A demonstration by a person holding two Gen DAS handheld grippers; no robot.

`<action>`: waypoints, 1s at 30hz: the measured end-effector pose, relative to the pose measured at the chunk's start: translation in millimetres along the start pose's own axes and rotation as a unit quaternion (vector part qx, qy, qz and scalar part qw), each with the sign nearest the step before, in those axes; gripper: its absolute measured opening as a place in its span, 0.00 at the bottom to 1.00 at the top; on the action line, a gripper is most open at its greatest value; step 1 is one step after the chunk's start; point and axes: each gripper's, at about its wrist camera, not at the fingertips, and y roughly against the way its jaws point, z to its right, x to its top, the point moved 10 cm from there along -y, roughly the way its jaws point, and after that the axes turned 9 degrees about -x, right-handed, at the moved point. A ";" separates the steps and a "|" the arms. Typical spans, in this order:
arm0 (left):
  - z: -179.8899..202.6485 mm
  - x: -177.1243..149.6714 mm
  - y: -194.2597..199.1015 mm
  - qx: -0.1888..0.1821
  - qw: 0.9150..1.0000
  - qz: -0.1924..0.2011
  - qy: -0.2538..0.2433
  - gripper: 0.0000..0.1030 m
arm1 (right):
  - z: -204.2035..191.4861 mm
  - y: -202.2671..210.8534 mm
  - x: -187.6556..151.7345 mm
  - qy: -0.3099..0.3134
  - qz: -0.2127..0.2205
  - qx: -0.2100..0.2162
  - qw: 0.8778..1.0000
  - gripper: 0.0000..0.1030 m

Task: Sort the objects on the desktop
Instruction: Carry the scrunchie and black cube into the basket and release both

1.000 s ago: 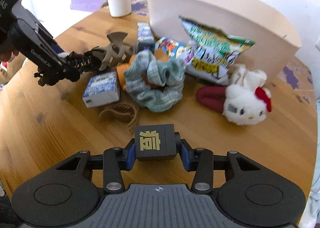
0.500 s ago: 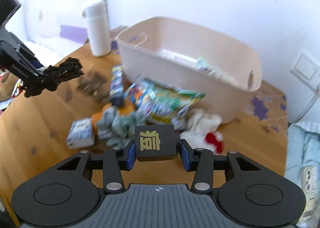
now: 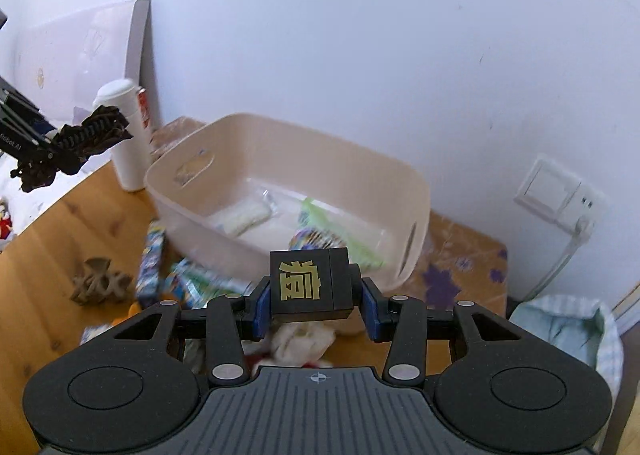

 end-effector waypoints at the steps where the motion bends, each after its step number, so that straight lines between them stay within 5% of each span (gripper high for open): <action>1: 1.6 8.6 -0.4 0.001 1.000 0.005 -0.004 0.39 | 2.7 -2.7 5.1 0.001 0.003 -0.002 1.000 0.40; 15: 46.6 96.8 -66.2 -0.008 0.999 0.020 -0.038 0.39 | 7.2 -74.4 41.3 0.018 -0.014 -0.024 0.999 0.40; 30: 59.5 89.7 -150.2 0.013 0.998 -0.054 -0.032 0.40 | -2.1 -113.4 17.5 0.025 -0.076 -0.016 0.997 0.40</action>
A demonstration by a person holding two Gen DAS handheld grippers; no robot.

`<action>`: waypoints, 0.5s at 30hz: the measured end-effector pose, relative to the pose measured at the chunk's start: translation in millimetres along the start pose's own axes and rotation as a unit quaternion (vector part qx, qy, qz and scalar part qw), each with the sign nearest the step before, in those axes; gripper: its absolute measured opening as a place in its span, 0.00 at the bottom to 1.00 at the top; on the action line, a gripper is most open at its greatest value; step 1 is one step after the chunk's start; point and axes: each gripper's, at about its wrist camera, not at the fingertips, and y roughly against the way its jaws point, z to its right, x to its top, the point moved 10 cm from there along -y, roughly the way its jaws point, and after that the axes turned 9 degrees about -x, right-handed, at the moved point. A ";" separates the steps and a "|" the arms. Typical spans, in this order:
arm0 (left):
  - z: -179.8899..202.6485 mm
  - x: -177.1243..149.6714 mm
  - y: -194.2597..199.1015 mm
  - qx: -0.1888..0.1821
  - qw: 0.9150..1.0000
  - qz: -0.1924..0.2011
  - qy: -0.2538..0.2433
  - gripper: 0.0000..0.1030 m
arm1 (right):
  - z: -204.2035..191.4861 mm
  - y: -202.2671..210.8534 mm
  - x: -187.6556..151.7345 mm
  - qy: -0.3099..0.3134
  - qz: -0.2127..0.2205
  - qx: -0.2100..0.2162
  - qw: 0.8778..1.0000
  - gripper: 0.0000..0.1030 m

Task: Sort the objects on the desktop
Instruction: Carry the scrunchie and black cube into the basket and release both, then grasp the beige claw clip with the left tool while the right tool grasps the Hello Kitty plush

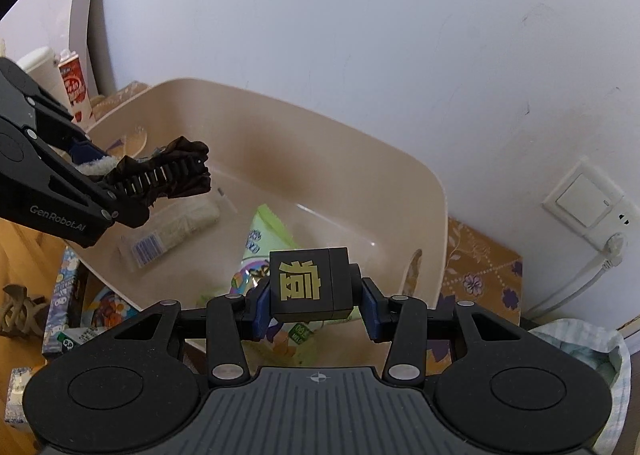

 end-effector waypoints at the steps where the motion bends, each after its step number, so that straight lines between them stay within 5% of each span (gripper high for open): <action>1: 1.2 0.1 -1.9 0.002 1.000 -0.003 -0.004 0.40 | -0.9 0.0 -1.2 0.002 -0.001 0.001 1.000 0.40; 6: -0.4 -4.7 -2.7 -0.001 1.000 -0.013 -0.012 0.43 | -3.3 -0.5 -7.2 0.010 -0.003 0.002 1.000 0.54; 9: 1.0 -8.2 2.4 -0.015 1.000 -0.009 0.001 0.49 | 0.4 5.2 -6.9 0.009 0.008 -0.012 1.000 0.66; 11: 2.0 -10.7 5.4 -0.018 1.000 -0.009 0.003 0.62 | 4.9 11.7 -5.4 0.004 0.021 -0.020 1.000 0.73; 15: 0.4 -12.8 19.0 -0.018 1.000 0.008 0.000 0.67 | 17.6 32.5 -4.7 -0.005 0.048 -0.036 0.998 0.84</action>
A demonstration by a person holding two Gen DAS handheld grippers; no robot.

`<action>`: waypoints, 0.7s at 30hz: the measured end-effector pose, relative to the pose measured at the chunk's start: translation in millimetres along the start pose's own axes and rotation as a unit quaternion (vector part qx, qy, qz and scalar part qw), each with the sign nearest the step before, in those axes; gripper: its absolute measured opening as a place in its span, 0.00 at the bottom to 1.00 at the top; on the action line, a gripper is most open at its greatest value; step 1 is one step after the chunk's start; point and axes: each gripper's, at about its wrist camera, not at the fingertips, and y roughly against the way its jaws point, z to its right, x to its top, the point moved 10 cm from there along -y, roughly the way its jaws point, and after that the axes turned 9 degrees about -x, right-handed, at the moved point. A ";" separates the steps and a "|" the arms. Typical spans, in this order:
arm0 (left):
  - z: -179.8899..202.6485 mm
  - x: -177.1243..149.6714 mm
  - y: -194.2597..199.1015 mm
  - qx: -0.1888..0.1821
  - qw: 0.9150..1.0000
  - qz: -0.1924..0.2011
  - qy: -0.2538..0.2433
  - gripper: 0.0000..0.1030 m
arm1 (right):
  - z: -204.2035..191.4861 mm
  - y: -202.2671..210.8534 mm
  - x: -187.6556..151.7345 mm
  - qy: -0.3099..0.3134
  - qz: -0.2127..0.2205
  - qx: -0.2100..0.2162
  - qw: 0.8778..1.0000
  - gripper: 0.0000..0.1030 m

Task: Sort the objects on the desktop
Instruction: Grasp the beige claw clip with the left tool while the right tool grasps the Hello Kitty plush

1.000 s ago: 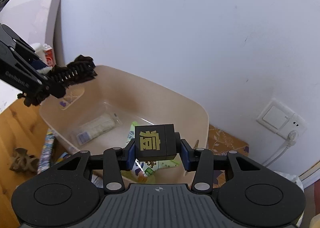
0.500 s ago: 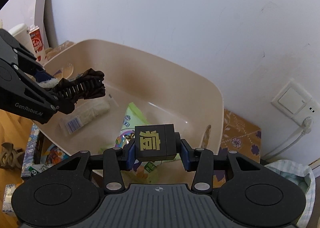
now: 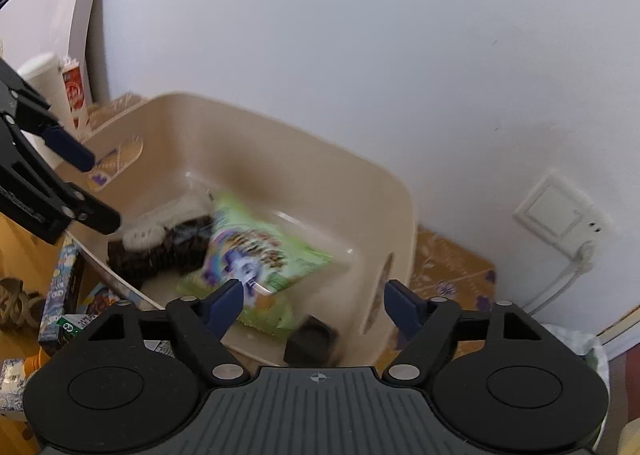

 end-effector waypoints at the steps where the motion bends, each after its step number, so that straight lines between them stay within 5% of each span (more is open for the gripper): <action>1: -0.7 -0.3 4.8 -0.005 1.000 0.003 0.003 0.68 | 4.2 6.3 -0.8 -0.003 0.008 -0.005 1.000 0.89; 5: -5.2 -6.6 28.2 -0.023 1.000 0.018 0.002 0.72 | 16.0 26.3 -7.5 -0.014 0.028 -0.005 1.000 0.99; 11: -17.7 -32.5 54.3 -0.036 0.999 0.012 -0.013 0.74 | 23.8 38.1 -36.8 -0.025 0.010 0.015 1.000 1.00; 21: -40.0 -118.0 50.2 -0.034 0.997 -0.070 -0.020 0.76 | -17.1 26.1 -100.7 -0.009 -0.055 0.041 0.998 1.00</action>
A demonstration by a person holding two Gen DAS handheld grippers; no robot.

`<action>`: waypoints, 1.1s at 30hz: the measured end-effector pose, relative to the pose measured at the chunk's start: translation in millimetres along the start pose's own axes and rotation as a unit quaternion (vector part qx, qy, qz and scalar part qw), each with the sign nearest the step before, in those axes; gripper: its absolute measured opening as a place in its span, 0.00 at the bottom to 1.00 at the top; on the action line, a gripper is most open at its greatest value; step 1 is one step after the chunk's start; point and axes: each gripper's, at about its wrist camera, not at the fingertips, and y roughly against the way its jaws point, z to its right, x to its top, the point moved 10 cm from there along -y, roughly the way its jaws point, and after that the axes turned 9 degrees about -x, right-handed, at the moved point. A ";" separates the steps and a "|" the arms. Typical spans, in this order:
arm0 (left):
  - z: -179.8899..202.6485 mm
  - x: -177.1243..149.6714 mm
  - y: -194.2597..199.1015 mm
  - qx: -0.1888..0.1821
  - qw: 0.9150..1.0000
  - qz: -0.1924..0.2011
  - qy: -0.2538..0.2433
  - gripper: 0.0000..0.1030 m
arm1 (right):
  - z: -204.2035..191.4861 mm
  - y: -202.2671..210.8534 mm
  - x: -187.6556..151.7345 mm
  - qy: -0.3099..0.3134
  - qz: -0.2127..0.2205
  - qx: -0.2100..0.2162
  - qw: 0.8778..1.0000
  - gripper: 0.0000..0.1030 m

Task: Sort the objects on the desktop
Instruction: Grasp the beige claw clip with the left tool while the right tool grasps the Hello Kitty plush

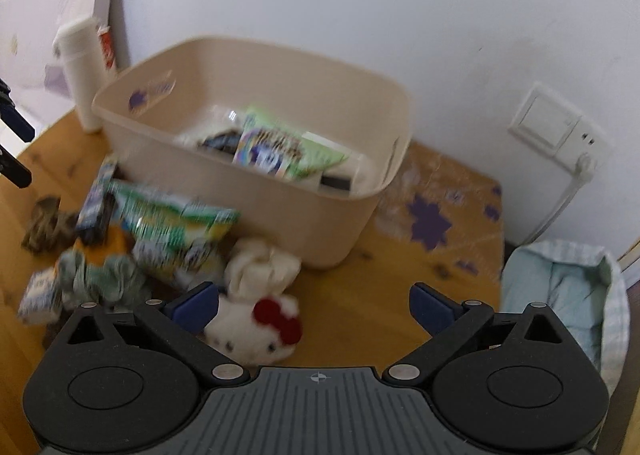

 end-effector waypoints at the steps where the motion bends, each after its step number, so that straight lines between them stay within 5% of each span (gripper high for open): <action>1: -1.2 -6.5 -3.2 -0.001 1.000 -0.007 0.004 0.76 | -4.4 -2.4 -3.8 0.003 -0.004 0.002 1.000 1.00; 13: -3.4 -51.5 -43.9 0.003 0.997 -0.073 0.005 0.76 | -30.6 -30.4 -24.2 -0.009 -0.046 0.020 0.999 1.00; 30: -10.0 -47.9 -87.3 0.001 0.994 -0.106 0.006 0.76 | -34.6 -52.3 -29.6 -0.013 -0.047 0.022 0.999 1.00; 33: -8.3 -46.9 -90.2 -0.002 0.994 -0.106 0.002 0.75 | -37.1 -50.9 -26.8 -0.013 -0.038 0.024 0.999 0.92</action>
